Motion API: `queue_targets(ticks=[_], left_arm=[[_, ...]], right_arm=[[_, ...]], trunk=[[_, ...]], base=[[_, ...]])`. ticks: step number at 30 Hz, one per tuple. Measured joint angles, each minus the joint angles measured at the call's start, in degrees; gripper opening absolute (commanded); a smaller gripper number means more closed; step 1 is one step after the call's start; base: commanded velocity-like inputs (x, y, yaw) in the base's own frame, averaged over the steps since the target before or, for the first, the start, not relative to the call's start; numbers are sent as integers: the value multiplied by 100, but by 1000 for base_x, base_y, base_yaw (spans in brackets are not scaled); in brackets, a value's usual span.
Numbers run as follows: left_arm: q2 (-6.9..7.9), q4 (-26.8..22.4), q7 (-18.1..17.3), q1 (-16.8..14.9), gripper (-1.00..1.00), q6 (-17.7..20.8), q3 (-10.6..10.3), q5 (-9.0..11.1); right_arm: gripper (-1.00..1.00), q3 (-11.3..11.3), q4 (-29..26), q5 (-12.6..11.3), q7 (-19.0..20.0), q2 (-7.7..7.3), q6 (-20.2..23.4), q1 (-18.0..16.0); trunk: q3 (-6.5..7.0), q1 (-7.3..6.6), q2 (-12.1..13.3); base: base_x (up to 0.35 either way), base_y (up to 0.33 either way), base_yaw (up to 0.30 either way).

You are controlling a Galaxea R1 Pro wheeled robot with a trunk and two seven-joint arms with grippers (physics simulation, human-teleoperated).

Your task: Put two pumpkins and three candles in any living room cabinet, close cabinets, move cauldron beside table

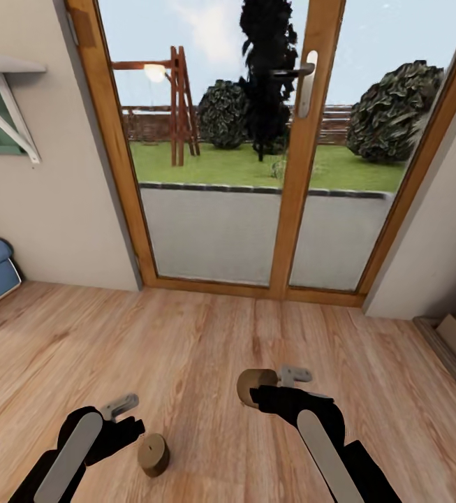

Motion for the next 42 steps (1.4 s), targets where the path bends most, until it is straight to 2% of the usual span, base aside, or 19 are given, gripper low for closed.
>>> queue_targets(ticks=[10, 21, 25, 26, 29, 31, 33, 34, 35, 42], left_arm=[[0, -1, 0, 0, 100, 1, 0, -1], [0, -10, 8, 0, 100, -7, 7, 0], [0, -9, 3, 0, 100, -41, 9, 0], [0, -9, 2, 0, 100, -45, 9, 0], [-1, -4, -5, 0, 100, -82, -2, -2], [-4, 17, -9, 0, 100, -177, -10, 7], [-5, 130, -17, 0, 100, -336, -26, 14], [-7, 234, -21, 0, 100, -373, -31, 8], [-8, 298, -25, 0, 100, -403, -35, 5], [-16, 548, -48, 0, 100, -563, -42, -7]], right_arm=[[-100, 0, 9, 2, 0, 0, 0, 0], [-100, 0, 0, 0, 1, 0, -4, -1], [-100, 15, -20, -1, 6, -3, 11, 0], [-100, 50, -26, -10, 7, 0, 19, 0], [-100, 468, -34, -80, 55, 10, 0, 8], [-100, 616, -35, -49, 195, 15, -2, 4], [-100, 706, -36, -99, 619, 11, -39, 4], [-100, 708, -44, -3, 823, -5, -26, 2], [-100, 708, -51, -19, 936, -19, -40, 4], [-100, 551, -61, 0, 1412, -66, -129, 0]], trunk=[[0, 2, 0], [0, 4, 0], [-72, 91, -159], [-90, 113, -199], [-144, 179, -319], [-179, 223, -399], [-215, 267, -480], [-233, 289, -520], [-251, 311, -560], [-377, 464, -841]], base=[[280, 88, 0], [19, 12, 0], [0, 0, 0], [0, 0, 0], [0, 0, 0], [0, 0, 0], [0, 0, 0], [0, 0, 0], [0, 0, 0], [0, 0, 0]])
